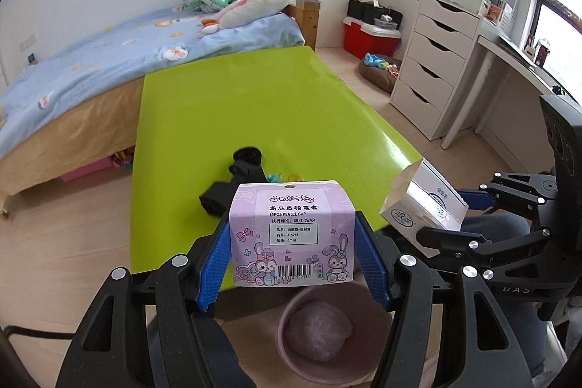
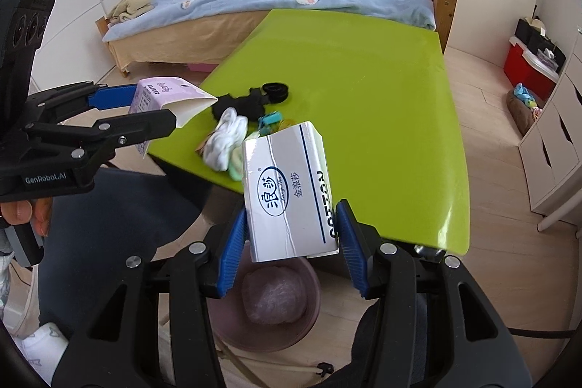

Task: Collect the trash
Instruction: 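Carry the white box over the wastebasket and open the right tool to drop it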

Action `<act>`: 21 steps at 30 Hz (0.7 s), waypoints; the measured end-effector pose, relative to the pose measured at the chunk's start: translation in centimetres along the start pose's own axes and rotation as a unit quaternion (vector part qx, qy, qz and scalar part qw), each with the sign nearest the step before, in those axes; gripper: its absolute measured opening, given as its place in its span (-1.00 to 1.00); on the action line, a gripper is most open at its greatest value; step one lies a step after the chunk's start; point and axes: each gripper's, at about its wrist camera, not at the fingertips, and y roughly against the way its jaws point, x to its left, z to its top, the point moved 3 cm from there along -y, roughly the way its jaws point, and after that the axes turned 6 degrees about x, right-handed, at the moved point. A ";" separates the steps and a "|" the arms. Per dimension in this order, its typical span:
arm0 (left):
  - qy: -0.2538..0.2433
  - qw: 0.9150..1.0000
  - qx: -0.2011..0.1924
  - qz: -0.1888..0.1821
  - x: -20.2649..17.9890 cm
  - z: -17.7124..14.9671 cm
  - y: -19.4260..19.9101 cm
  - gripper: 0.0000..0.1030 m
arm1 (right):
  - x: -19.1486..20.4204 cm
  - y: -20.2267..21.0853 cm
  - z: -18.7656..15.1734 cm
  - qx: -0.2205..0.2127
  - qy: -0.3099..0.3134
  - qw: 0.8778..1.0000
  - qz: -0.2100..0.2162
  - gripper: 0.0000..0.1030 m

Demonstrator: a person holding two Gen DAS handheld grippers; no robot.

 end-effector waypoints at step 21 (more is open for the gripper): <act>0.007 1.000 0.024 -0.011 0.3 -6.5 2.0 0.21 | 2.5 -0.6 -3.9 0.033 -0.004 0.999 0.038 0.75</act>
